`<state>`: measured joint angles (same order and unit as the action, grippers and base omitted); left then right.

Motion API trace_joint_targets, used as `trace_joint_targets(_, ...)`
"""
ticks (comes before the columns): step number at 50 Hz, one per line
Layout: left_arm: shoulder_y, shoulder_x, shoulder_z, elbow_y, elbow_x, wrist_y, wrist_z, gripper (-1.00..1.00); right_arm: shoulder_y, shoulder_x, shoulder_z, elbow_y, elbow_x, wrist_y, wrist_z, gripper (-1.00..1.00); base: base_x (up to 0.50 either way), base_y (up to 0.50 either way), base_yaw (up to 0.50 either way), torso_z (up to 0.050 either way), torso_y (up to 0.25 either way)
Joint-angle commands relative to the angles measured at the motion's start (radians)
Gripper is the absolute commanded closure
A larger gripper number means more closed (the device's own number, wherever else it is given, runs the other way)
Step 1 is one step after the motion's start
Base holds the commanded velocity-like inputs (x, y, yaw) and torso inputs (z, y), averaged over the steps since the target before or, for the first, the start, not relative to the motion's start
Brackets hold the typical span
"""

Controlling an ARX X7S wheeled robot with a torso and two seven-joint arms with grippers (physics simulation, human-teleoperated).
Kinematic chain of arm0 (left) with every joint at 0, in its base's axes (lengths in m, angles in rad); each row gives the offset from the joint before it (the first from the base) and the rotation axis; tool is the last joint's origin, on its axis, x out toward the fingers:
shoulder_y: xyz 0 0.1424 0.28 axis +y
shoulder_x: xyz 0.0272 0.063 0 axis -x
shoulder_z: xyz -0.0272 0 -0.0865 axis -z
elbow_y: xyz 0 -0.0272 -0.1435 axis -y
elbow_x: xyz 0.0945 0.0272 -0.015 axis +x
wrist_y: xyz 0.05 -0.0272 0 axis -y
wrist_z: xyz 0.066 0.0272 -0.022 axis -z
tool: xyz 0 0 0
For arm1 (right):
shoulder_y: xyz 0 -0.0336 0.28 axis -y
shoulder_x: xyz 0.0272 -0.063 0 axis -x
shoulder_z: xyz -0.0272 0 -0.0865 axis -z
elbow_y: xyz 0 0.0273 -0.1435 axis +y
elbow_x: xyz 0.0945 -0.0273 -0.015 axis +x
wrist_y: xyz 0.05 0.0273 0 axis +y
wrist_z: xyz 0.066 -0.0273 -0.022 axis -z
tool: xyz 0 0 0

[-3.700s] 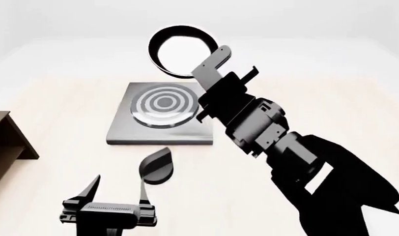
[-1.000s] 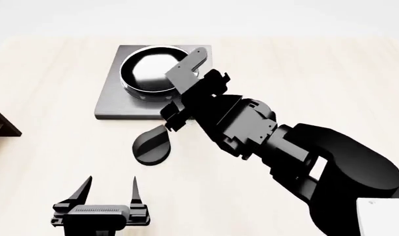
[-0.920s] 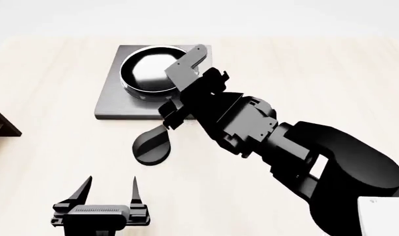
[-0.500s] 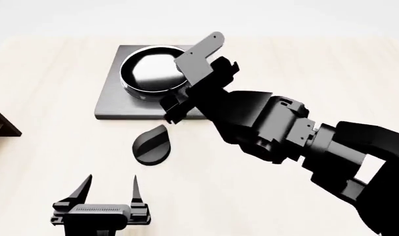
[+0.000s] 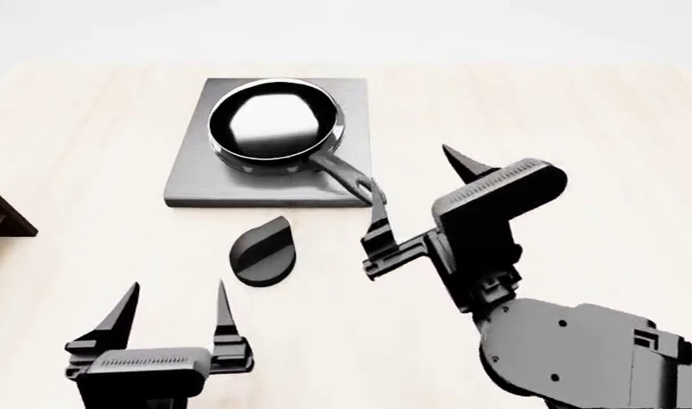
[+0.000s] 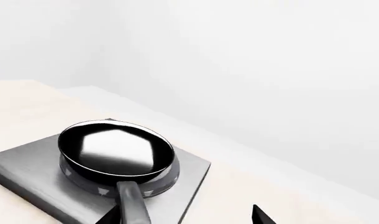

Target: Turn on the stove and put the frying pan on it.

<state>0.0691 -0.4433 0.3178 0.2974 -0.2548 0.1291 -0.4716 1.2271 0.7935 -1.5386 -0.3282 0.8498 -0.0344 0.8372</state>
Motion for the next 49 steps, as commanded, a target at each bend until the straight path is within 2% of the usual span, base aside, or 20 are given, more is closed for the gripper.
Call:
trace_joint_targets(1,0.022,0.014,-0.037,0.057,0.018,0.081,0.025,-1.0,-0.211,0.184,0.008,-0.189,-0.25,-0.221,0.182,-1.0,0.0,0.0,0.0,0.0,0.0)
trace_joint_targets(8,0.046,0.014,-0.056,0.102,0.055,0.146,0.004,-1.0,-0.318,0.271,0.01,-0.244,-0.425,-0.331,0.329,-1.0,0.0,0.0,0.0,0.0,0.0)
trace_joint_targets(17,0.107,0.02,-0.118,0.145,0.072,0.304,-0.031,-1.0,-0.489,0.407,0.05,-0.232,-0.73,-0.505,0.663,-1.0,0.0,0.0,0.0,0.0,0.0)
trace_joint_targets(19,0.117,0.021,-0.127,0.147,0.073,0.334,-0.034,-1.0,-0.509,0.422,0.053,-0.226,-0.758,-0.53,0.689,-1.0,0.0,0.0,0.0,0.0,0.0)
trace_joint_targets(20,0.124,0.022,-0.133,0.149,0.08,0.354,-0.035,-1.0,-0.552,0.434,0.092,-0.23,-0.806,-0.526,0.731,-1.0,0.0,0.0,0.0,0.0,0.0)
trace_joint_targets(22,0.141,0.029,-0.151,0.145,0.111,0.414,-0.044,-1.0,-0.787,0.447,0.337,-0.231,-0.875,-0.558,0.733,-1.0,0.0,0.0,0.0,0.0,0.0)
trace_joint_targets(25,0.161,0.033,-0.175,0.148,0.109,0.487,-0.053,-1.0,-1.213,0.418,0.787,-0.243,-1.003,-0.622,0.733,-1.0,0.0,0.0,0.0,0.0,0.0)
trace_joint_targets(26,0.161,0.032,-0.175,0.148,0.109,0.488,-0.053,-1.0,-1.24,0.417,0.823,-0.242,-1.006,-0.63,0.729,-1.0,0.0,0.0,0.0,0.0,0.0)
trace_joint_targets(29,0.175,0.039,-0.198,0.147,0.111,0.557,-0.06,-1.0,-1.438,0.383,1.044,-0.245,-1.074,-0.707,0.731,-1.0,0.0,0.0,0.0,0.0,0.0)
trace_joint_targets(32,0.183,0.048,-0.215,0.148,0.122,0.595,-0.07,-1.0,-1.493,0.356,1.126,-0.209,-1.059,-0.808,0.721,-1.0,0.0,0.0,0.0,0.0,0.0)
trace_joint_targets(35,0.185,0.054,-0.23,0.148,0.124,0.617,-0.078,-1.0,-1.614,0.287,1.298,-0.216,-1.116,-0.824,0.728,-1.0,0.0,0.0,0.0,0.0,0.0)
trace_joint_targets(38,0.184,0.052,-0.232,0.146,0.117,0.631,-0.078,-1.0,-1.678,0.244,1.382,-0.214,-1.148,-0.855,0.721,-1.0,0.0,0.0,0.0,0.0,0.0)
trace_joint_targets(49,0.186,0.069,-0.249,0.142,0.144,0.657,-0.09,-1.0,-1.729,0.171,1.476,-0.182,-1.153,-0.924,0.694,-1.0,0.0,0.0,0.0,0.0,0.0)
